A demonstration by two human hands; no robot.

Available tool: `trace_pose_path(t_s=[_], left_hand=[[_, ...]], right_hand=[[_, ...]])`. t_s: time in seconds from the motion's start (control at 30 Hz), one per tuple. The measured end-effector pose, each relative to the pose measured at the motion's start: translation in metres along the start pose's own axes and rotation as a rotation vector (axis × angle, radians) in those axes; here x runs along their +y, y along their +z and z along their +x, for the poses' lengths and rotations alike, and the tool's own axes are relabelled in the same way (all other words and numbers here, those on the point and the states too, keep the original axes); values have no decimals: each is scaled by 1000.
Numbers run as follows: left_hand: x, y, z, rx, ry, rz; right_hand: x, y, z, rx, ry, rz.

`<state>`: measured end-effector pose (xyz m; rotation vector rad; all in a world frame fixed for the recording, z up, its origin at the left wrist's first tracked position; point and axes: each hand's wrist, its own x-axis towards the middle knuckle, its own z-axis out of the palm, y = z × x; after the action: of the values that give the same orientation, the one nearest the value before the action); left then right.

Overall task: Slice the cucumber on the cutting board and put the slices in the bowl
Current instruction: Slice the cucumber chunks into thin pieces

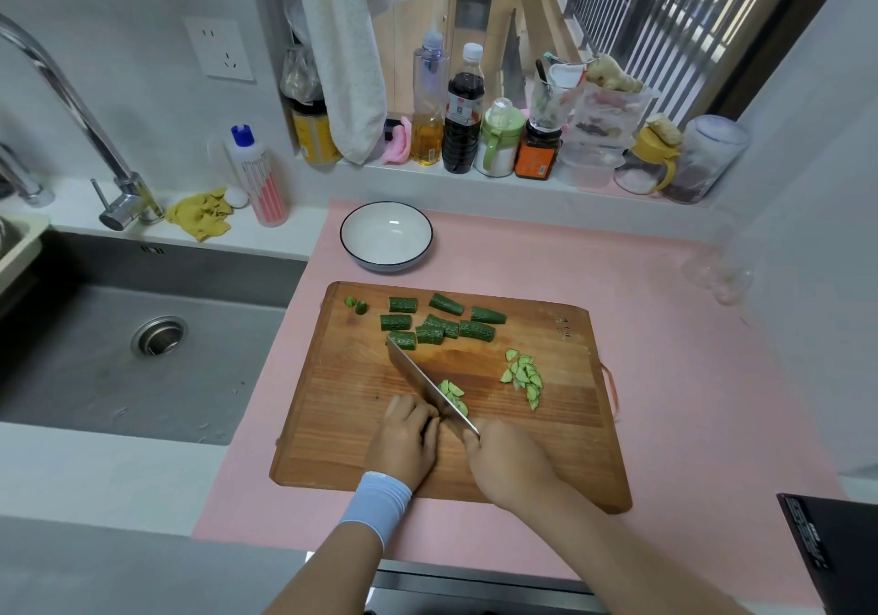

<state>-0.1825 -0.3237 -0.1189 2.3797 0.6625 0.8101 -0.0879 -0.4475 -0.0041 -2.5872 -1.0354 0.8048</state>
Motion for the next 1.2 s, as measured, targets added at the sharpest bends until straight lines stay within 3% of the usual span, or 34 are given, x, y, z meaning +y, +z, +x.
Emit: trace_pose_path(t_s=[0.57,1.2], left_hand=[[0,-1,1,23,-12,4],[-1,0,0,5,-9,30]], right_hand=[[12,-4,-28,29,-21,-33],[-4,2,-3,15,-2,-1]])
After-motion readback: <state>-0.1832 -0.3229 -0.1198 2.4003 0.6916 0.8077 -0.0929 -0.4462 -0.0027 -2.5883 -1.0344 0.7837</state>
